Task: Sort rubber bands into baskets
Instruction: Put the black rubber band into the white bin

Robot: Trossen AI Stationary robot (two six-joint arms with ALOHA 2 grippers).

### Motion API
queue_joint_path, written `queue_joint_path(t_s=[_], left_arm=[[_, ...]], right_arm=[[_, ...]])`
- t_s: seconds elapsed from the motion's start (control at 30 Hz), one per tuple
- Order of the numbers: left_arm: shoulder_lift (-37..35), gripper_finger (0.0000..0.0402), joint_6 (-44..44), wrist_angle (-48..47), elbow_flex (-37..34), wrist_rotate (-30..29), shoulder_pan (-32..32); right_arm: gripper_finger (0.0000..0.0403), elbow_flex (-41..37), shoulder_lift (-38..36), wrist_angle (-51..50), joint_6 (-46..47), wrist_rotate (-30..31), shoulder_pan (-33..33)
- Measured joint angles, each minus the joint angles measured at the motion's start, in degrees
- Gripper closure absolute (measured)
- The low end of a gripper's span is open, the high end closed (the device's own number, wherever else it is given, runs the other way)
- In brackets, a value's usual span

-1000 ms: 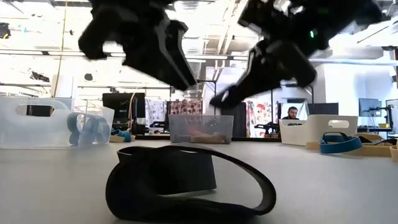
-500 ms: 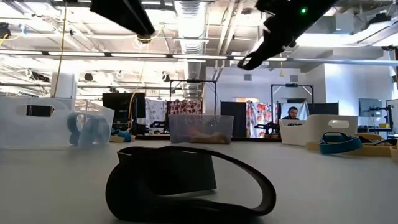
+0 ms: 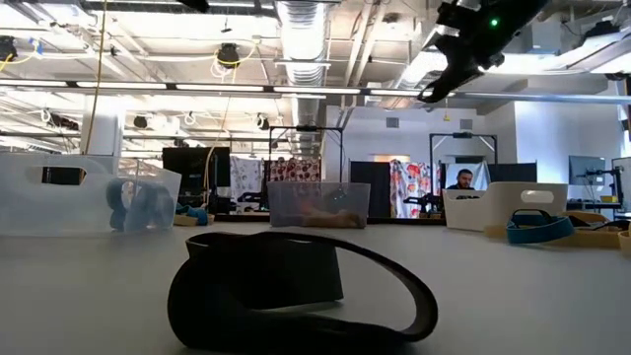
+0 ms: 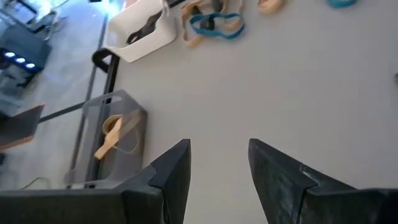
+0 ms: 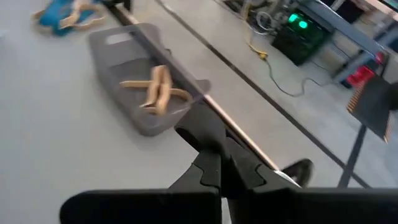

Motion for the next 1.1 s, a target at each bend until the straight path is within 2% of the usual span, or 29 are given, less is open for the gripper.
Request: queue_joint_path(t_s=[0.37, 0.53, 0.77, 1.1], left_arm=[[-2.0, 0.0248, 0.6, 0.1, 0.0, -0.2, 0.0], [-0.9, 0.0248, -5.9, 0.2, 0.0, -0.2, 0.0], [-0.7, 0.0248, -5.3, 0.2, 0.0, 0.8, 0.0], [-0.8, 0.0248, -5.3, 0.2, 0.0, 0.8, 0.0]], right_arm=[[0.0375, 0.0, -2.7, -8.5, 3.5, -2.2, -9.8], [0.0375, 0.0, -1.1, -13.9, 5.8, -3.6, -14.6], [0.0375, 0.0, 3.0, -17.3, 6.6, -7.8, -22.2], [0.0374, 0.0, 6.9, -17.7, 7.5, -10.2, -23.7]])
